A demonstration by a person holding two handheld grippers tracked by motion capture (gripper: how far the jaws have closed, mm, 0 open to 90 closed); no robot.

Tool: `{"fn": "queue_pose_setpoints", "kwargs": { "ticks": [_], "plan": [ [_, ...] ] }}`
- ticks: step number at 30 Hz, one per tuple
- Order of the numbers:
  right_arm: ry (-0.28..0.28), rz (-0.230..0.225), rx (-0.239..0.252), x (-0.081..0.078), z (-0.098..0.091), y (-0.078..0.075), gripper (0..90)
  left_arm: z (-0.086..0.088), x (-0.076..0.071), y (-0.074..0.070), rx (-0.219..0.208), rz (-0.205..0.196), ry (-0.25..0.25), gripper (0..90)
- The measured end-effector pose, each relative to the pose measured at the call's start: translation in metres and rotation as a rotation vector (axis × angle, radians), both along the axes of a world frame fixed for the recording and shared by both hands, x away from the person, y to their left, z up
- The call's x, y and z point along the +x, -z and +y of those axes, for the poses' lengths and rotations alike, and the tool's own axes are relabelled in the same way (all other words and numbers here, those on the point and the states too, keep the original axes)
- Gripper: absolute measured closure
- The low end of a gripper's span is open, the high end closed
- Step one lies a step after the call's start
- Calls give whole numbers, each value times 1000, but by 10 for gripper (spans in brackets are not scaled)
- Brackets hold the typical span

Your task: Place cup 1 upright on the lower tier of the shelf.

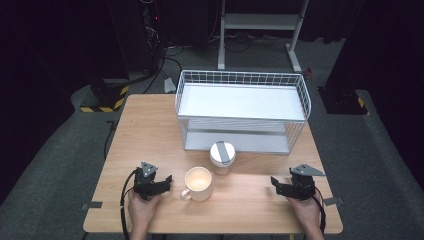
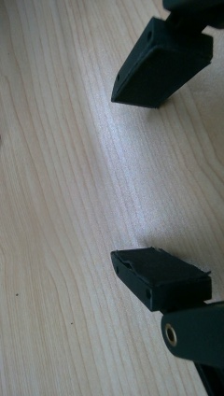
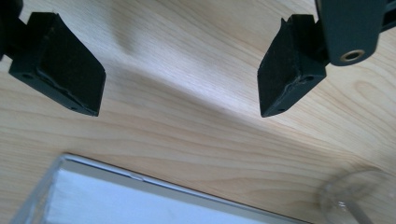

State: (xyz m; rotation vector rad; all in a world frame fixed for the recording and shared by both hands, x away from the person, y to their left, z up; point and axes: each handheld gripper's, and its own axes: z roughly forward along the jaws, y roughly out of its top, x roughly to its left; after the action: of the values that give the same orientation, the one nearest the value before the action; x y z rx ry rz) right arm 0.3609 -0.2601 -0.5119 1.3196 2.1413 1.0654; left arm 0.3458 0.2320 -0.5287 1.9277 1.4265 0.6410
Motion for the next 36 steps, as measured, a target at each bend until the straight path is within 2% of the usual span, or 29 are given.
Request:
{"fn": "queue_pose_setpoints", "kwargs": {
  "ticks": [10, 29, 36],
  "plan": [
    [-58, -22, 44, -1, 15, -7, 164, 0, 0, 0, -4, 0, -7, 213],
    [-181, -48, 55, 8, 53, -17, 166, 1, 0, 0, 4, -2, -13, 220],
    [-235, -65, 84, 12, 70, -21, 160, 1, 0, 0, 5, -2, -15, 220]
  ]
}}
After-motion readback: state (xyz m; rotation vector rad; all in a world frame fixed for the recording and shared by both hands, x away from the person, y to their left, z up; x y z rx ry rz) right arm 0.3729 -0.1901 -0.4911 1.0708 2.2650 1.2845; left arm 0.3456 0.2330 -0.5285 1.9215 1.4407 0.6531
